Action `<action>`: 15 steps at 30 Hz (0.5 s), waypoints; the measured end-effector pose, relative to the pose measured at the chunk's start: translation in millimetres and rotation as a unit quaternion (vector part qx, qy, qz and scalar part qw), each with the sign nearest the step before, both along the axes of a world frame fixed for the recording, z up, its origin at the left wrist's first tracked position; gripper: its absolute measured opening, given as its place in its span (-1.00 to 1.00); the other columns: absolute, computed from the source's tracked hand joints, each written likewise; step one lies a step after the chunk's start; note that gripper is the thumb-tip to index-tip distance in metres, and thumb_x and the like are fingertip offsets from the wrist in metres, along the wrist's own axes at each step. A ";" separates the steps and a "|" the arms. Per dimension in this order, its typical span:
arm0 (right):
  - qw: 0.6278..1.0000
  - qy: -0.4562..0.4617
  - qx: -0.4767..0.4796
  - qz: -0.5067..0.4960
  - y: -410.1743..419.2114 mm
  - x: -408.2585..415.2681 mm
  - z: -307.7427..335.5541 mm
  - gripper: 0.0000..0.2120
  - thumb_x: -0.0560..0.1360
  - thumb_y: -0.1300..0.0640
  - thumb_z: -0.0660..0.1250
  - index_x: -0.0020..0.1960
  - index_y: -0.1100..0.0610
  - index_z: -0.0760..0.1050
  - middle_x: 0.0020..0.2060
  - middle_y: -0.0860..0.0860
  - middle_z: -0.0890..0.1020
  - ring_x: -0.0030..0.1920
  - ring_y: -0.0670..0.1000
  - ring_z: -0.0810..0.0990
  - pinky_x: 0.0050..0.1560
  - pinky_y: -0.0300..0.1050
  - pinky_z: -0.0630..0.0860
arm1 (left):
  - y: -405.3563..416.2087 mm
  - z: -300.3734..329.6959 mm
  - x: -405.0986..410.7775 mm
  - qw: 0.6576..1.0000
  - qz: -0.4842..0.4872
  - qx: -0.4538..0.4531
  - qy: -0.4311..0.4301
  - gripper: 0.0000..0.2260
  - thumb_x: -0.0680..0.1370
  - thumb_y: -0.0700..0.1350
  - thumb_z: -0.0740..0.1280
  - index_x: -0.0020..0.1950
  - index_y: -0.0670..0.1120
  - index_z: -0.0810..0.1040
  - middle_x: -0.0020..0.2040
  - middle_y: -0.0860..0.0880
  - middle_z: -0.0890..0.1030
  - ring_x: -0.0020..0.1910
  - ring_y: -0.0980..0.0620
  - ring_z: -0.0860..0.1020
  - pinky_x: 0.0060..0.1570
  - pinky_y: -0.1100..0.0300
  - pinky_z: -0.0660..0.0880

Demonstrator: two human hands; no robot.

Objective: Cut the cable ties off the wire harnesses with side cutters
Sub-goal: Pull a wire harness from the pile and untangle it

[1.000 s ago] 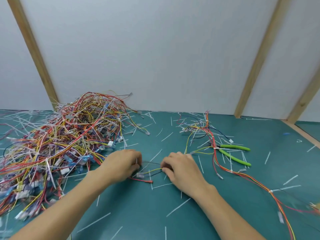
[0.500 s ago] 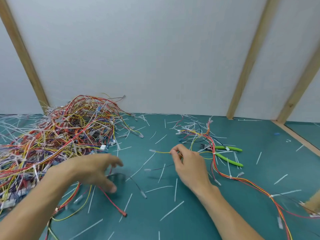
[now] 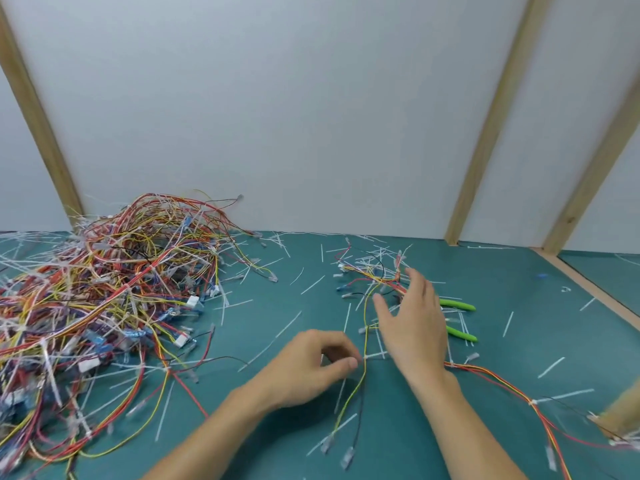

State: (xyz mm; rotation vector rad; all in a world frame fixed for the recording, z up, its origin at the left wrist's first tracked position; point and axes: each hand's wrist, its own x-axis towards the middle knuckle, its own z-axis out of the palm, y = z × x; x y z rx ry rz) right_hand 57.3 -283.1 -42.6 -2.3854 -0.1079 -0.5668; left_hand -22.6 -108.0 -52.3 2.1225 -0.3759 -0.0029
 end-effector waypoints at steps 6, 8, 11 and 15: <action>0.993 0.094 0.073 0.026 -2.7 10.9 -17.3 -0.76 0.56 -0.25 0.34 0.01 -0.10 0.60 -0.36 -0.15 0.55 -0.20 0.00 0.60 -0.25 -0.09 0.35 | 22.6 -6.2 6.3 0.975 0.165 -0.143 -0.051 -0.84 0.61 -0.19 0.35 -0.11 0.02 0.66 -0.31 0.00 0.65 -0.39 0.11 0.48 -0.30 0.20 0.40; 0.992 0.095 0.076 0.038 2.4 10.7 -16.3 -0.63 0.51 -0.38 0.30 -0.09 -0.09 0.59 -0.43 -0.15 0.51 -0.28 -0.04 0.55 -0.27 -0.09 0.35 | 24.0 -8.0 8.4 0.955 0.211 -0.206 -0.029 -0.80 0.62 -0.20 0.33 -0.12 0.02 0.66 -0.34 -0.01 0.62 -0.45 0.07 0.42 -0.39 0.23 0.37; 0.989 0.130 0.037 0.052 8.2 5.1 -16.2 -0.40 0.49 -0.53 0.05 -0.22 -0.06 0.54 -0.38 -0.12 0.58 -0.20 0.00 0.59 -0.20 -0.04 0.40 | 19.4 -11.0 6.9 0.948 0.230 -0.218 0.017 -0.84 0.63 -0.19 0.31 -0.07 -0.05 0.66 -0.33 0.02 0.62 -0.46 0.06 0.43 -0.43 0.32 0.36; 0.984 0.173 0.019 0.035 9.0 3.3 -11.2 -0.21 0.55 -0.48 -0.09 -0.29 0.13 0.57 -0.37 -0.01 0.61 -0.24 0.04 0.56 -0.25 -0.02 0.33 | 21.0 -12.2 6.6 0.947 0.239 -0.205 0.057 -0.88 0.65 -0.15 0.29 0.01 -0.10 0.63 -0.30 0.04 0.65 -0.45 0.05 0.46 -0.49 0.29 0.34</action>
